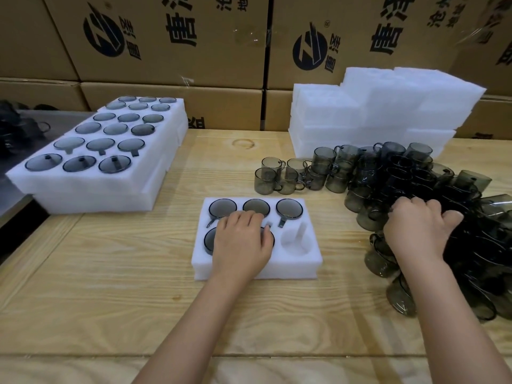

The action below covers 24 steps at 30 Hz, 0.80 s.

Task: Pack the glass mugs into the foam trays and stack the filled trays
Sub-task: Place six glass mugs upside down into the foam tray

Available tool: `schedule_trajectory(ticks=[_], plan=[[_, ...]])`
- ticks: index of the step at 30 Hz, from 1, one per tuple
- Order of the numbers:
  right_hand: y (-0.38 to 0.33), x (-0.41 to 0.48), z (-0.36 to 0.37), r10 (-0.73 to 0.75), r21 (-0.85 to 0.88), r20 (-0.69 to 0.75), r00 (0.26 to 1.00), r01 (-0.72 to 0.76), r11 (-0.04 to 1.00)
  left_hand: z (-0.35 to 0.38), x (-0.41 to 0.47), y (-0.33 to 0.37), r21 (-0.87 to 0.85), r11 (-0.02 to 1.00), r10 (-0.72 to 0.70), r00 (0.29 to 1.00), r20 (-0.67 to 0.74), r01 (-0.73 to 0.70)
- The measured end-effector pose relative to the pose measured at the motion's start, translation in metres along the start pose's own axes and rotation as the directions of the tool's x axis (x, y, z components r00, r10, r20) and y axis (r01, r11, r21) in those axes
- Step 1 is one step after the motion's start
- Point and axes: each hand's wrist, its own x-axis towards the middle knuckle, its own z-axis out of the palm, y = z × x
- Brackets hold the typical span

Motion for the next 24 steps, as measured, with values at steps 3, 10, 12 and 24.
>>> schedule_trajectory(ticks=[3, 10, 12, 24], plan=[[-0.011, -0.013, -0.011, -0.077, 0.155, -0.092, 0.993, 0.091, 0.984, 0.003, 0.0, -0.003, -0.055, 0.998, 0.007, 0.998, -0.055, -0.011], [-0.057, -0.056, -0.041, -0.392, 0.533, -0.156, 0.907, 0.412, 0.739, -0.006, 0.004, 0.017, -0.559, 0.817, 0.061, 0.985, -0.158, -0.14], [-0.063, -0.061, -0.041, -0.548, 0.536, -0.155, 0.822, 0.536, 0.653, -0.016, 0.011, 0.019, -0.813, 0.577, 0.028, 0.993, 0.112, 0.076], [-0.049, -0.045, -0.028, -0.652, 0.871, -0.159, 0.741, 0.416, 0.261, -0.031, 0.027, -0.017, -0.888, 0.234, 0.243, 0.861, 0.447, 0.395]])
